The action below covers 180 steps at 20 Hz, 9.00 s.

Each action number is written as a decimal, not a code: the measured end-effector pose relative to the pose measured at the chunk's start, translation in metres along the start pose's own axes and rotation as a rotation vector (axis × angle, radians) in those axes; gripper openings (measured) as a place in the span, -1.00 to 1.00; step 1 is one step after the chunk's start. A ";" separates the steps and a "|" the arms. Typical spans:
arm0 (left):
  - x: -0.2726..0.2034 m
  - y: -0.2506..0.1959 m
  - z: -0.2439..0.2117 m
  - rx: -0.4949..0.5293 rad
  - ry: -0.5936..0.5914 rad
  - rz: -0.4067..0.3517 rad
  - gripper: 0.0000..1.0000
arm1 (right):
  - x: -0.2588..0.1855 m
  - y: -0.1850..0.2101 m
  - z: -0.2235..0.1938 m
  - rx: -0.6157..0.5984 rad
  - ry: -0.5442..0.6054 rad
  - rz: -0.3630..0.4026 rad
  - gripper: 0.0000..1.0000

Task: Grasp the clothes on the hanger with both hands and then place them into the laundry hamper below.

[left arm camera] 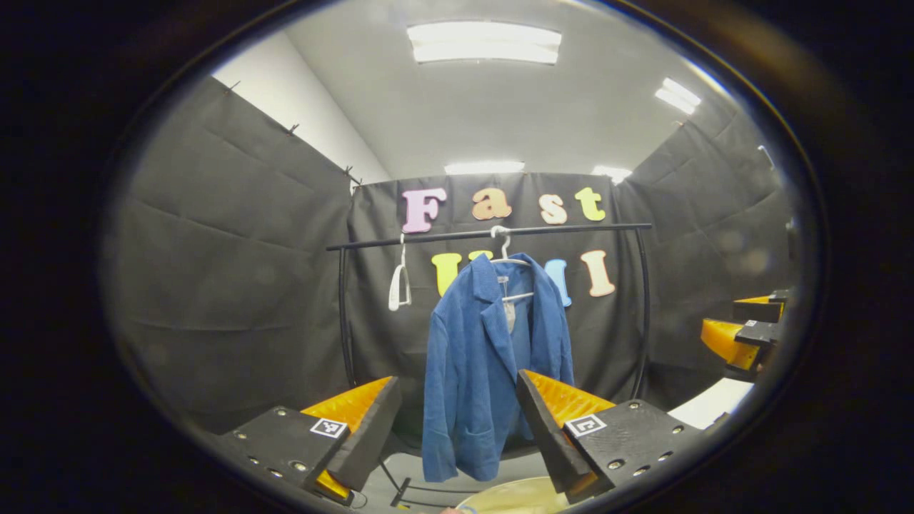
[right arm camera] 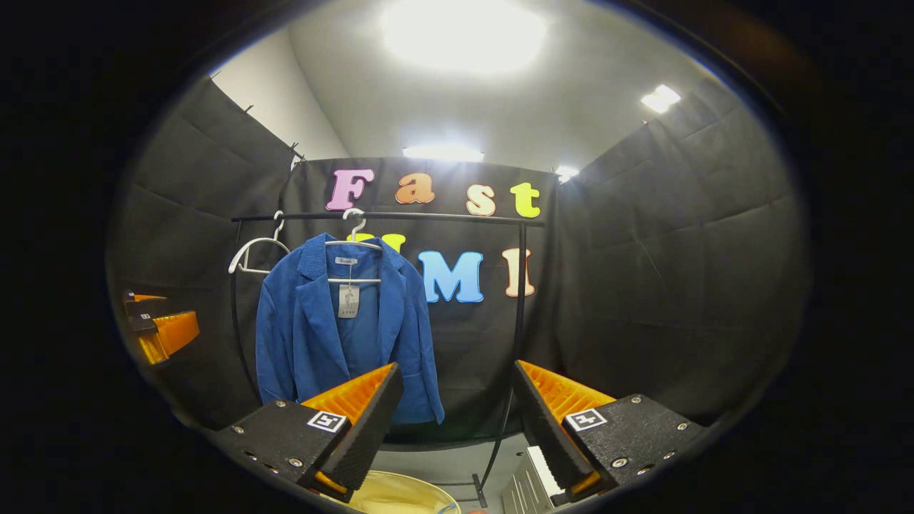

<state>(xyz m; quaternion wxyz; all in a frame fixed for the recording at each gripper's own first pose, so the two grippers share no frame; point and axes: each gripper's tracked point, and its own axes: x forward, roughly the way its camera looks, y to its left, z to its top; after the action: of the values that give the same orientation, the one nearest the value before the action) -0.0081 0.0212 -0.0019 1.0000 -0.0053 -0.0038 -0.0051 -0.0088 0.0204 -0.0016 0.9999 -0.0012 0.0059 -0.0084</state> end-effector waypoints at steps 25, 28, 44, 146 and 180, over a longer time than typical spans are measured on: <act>0.127 -0.054 0.039 0.018 -0.050 0.048 0.87 | 0.155 0.037 0.072 0.076 -0.112 0.205 0.90; 0.160 -0.059 0.033 0.005 -0.029 0.067 0.87 | 0.185 0.041 0.076 0.096 -0.116 0.233 0.90; 0.296 -0.087 0.001 0.035 0.022 0.197 0.87 | 0.330 0.099 0.033 0.140 -0.025 0.418 0.90; 0.200 0.026 -0.056 -0.002 0.183 0.289 -0.95 | 0.331 0.029 -0.073 -0.070 0.162 0.311 -0.89; 0.101 -0.082 -0.255 -0.200 0.375 0.009 -0.95 | 0.111 0.121 -0.239 0.086 0.478 0.450 -0.89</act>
<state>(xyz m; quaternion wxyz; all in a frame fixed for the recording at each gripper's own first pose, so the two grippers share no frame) 0.0936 -0.0647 -0.2558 0.9777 -0.1037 0.1827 -0.0017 0.1019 0.1389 -0.2420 0.9461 0.0446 0.2402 0.2126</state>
